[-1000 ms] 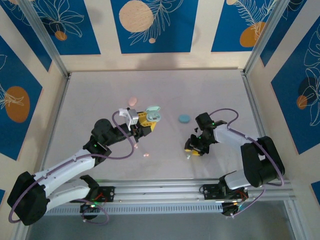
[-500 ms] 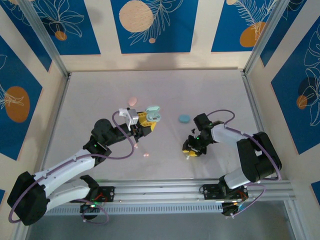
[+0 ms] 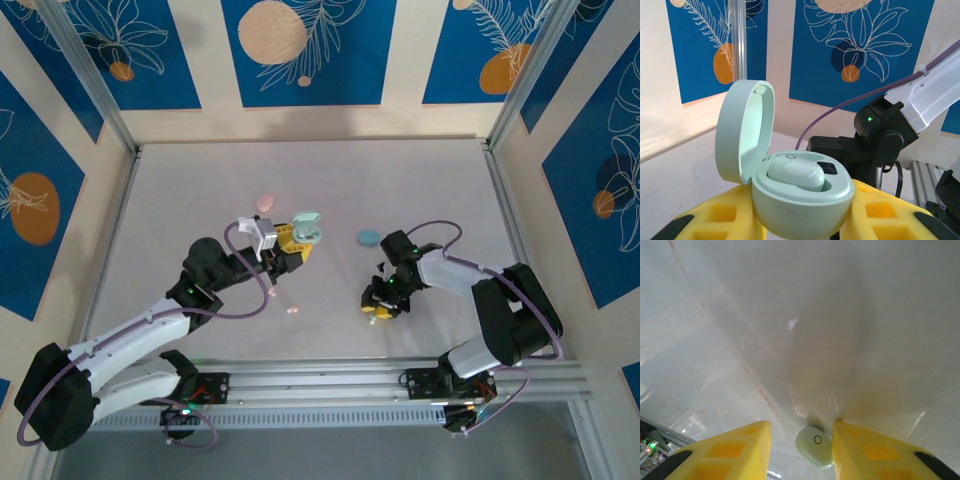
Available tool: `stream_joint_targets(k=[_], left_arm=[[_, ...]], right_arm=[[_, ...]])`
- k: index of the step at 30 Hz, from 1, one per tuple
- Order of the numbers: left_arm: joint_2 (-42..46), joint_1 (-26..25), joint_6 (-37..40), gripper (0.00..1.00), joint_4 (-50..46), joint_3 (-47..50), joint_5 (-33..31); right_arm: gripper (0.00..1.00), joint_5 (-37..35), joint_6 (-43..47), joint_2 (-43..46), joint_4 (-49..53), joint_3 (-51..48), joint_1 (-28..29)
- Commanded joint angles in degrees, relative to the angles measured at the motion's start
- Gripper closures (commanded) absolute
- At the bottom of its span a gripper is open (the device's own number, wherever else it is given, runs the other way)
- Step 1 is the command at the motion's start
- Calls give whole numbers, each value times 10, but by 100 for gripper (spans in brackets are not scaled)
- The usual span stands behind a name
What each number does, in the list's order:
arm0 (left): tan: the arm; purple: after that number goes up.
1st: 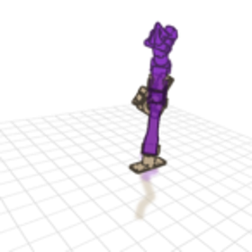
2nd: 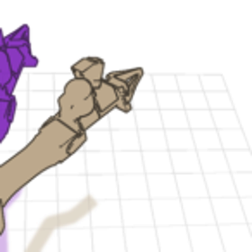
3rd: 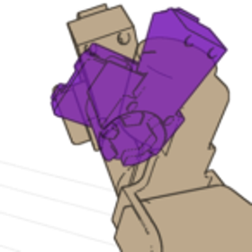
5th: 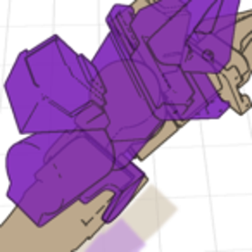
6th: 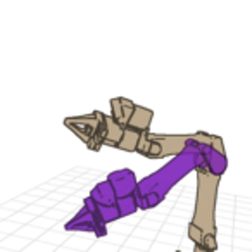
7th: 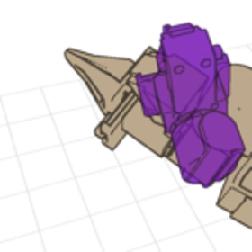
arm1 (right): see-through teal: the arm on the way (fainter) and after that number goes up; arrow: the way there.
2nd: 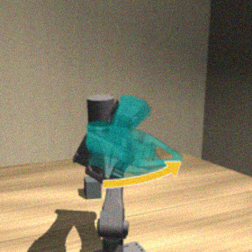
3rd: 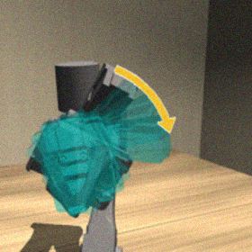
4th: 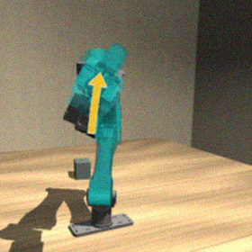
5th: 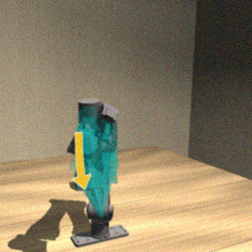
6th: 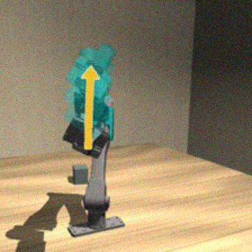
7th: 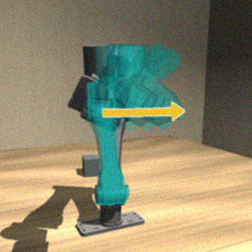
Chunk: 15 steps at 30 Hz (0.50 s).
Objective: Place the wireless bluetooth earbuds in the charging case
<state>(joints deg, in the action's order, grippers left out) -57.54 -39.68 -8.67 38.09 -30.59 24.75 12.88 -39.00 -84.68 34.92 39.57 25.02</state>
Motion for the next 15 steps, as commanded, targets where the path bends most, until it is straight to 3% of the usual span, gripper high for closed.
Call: stream_joint_targets(k=[1, 15], left_arm=[[4, -4, -5, 66, 8, -10, -4], [2, -4, -8, 66, 9, -11, -5]], right_arm=[[61, 2, 0, -1, 29, 1, 4], [67, -11, -3, -12, 30, 5, 24]])
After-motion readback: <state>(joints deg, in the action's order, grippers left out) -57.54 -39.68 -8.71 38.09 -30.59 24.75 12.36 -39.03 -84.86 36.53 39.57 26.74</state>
